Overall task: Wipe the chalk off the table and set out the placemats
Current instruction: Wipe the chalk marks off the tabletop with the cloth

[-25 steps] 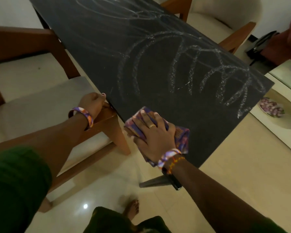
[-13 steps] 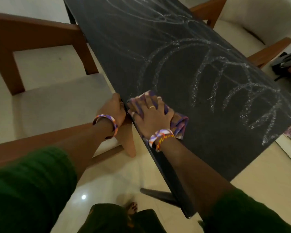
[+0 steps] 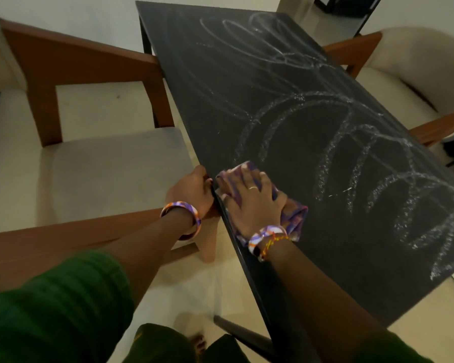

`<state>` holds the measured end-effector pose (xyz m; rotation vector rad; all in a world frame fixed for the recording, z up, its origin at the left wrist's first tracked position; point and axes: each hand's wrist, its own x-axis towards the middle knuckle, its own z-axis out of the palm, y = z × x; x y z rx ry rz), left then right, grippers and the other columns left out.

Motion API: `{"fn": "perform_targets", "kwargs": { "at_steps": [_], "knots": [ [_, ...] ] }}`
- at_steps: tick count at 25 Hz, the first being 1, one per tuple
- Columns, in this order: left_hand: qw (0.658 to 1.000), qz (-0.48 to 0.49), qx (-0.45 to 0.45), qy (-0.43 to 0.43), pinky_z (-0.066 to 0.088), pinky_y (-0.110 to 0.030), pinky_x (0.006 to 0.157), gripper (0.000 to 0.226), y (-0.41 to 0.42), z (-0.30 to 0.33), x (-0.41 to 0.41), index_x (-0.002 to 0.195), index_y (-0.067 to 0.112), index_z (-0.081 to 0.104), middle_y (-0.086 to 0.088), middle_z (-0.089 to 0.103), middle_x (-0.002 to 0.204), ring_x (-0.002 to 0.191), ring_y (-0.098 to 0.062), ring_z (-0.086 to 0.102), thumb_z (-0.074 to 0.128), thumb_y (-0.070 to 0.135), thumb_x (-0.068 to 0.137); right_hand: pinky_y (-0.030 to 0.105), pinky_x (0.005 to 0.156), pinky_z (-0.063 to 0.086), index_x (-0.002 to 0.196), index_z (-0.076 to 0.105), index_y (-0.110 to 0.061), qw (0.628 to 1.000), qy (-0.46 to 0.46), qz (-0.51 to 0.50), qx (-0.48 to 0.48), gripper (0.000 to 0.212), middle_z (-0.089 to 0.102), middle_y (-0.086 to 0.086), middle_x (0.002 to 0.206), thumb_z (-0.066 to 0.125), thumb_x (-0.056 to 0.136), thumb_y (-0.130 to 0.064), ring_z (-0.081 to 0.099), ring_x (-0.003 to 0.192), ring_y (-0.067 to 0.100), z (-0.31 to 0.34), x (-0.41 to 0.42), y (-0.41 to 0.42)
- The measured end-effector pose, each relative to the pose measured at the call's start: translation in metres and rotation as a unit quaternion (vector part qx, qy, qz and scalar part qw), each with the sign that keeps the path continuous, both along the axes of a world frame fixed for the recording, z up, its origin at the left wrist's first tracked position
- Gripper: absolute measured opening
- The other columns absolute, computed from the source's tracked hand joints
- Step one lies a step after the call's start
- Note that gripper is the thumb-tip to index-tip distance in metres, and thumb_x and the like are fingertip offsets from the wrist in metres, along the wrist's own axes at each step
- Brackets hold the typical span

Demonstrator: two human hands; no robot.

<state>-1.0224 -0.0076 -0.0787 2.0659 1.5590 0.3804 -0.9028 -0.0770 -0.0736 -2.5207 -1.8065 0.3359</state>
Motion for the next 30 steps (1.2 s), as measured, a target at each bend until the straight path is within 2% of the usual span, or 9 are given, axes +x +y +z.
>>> {"fn": "perform_targets", "kwargs": {
  "at_steps": [3,6,9,12,15,18,22,27,30],
  "knots": [
    [1.000,0.001,0.002,0.008,0.032,-0.028,0.060,0.020,0.001,0.000,-0.001,0.108,0.011,0.052,-0.010,0.061,0.093,0.071,-0.019,0.046,0.040,0.024,0.097,0.050,0.111,0.007,0.145,0.008,-0.050,0.998,-0.024,0.056,-0.017,0.055,0.000,-0.017,0.158,0.021,0.093,-0.060,-0.003,0.145,0.017,0.000,0.006,-0.052],
    [1.000,0.004,0.005,0.009,0.033,-0.026,0.061,0.022,0.002,-0.003,-0.001,0.110,0.013,0.052,-0.008,0.062,0.094,0.071,-0.017,0.048,0.039,0.026,0.098,0.053,0.111,0.007,0.139,0.002,-0.055,0.998,0.001,-0.059,-0.032,0.049,0.000,-0.018,0.158,0.027,0.097,-0.056,-0.001,0.145,0.018,0.006,0.043,-0.055],
    [1.000,0.004,0.013,0.014,0.034,-0.026,0.061,0.022,0.002,-0.005,0.000,0.109,0.013,0.052,-0.008,0.063,0.093,0.070,-0.018,0.049,0.039,0.027,0.098,0.061,0.108,0.008,0.147,0.008,-0.048,0.989,-0.007,-0.142,-0.030,0.054,-0.001,-0.013,0.159,0.025,0.097,-0.055,-0.001,0.145,0.027,0.002,0.051,0.003],
    [1.000,0.018,0.006,-0.006,0.034,-0.027,0.061,0.021,0.002,-0.003,0.001,0.106,0.013,0.054,-0.008,0.063,0.093,0.071,-0.019,0.049,0.040,0.026,0.097,0.059,0.108,0.007,0.148,0.006,-0.044,0.999,-0.009,-0.014,-0.033,0.057,-0.005,-0.013,0.159,0.025,0.096,-0.057,-0.003,0.145,0.028,-0.001,0.011,0.031],
    [0.998,0.058,-0.008,-0.033,0.037,-0.027,0.064,0.022,0.004,-0.005,-0.001,0.105,0.012,0.058,-0.008,0.064,0.095,0.075,-0.018,0.051,0.043,0.026,0.096,0.053,0.111,0.006,0.147,0.002,-0.047,0.997,-0.024,0.069,-0.031,0.058,-0.007,-0.016,0.158,0.025,0.095,-0.058,-0.005,0.145,0.022,-0.001,0.007,-0.010],
    [0.998,0.060,-0.009,-0.034,0.041,-0.026,0.066,0.024,0.005,-0.009,0.001,0.107,0.014,0.058,-0.007,0.066,0.095,0.080,-0.020,0.059,0.043,0.029,0.097,0.054,0.111,0.007,0.147,0.000,-0.048,0.998,-0.026,-0.016,-0.051,0.058,-0.010,-0.018,0.157,0.025,0.095,-0.059,-0.005,0.145,0.020,0.005,0.044,-0.046],
    [0.998,0.051,-0.004,-0.028,0.041,-0.025,0.067,0.024,0.005,-0.010,0.001,0.113,0.015,0.057,-0.008,0.066,0.096,0.083,-0.023,0.062,0.042,0.023,0.096,0.062,0.109,0.009,0.149,0.001,-0.041,0.987,-0.022,-0.150,-0.050,0.060,-0.006,-0.010,0.160,0.021,0.096,-0.059,-0.003,0.145,0.032,0.002,0.054,0.013],
    [0.998,0.063,-0.001,-0.018,0.036,-0.026,0.065,0.026,0.004,-0.003,0.003,0.119,0.016,0.054,-0.008,0.065,0.101,0.088,-0.025,0.060,0.046,0.019,0.094,0.057,0.110,0.008,0.150,0.007,-0.040,0.999,-0.013,0.036,-0.007,0.059,-0.003,-0.010,0.160,0.026,0.096,-0.056,-0.003,0.145,0.029,-0.001,-0.005,0.029],
    [0.992,0.084,-0.035,-0.082,0.042,-0.025,0.068,0.037,0.006,-0.006,0.000,0.132,0.022,0.046,-0.009,0.067,0.104,0.088,-0.023,0.063,0.045,0.018,0.096,0.054,0.109,0.010,0.148,0.007,-0.045,1.000,-0.028,0.010,0.003,0.057,-0.002,-0.014,0.159,0.027,0.095,-0.057,0.000,0.145,0.024,-0.004,0.018,-0.010]
  ]
}}
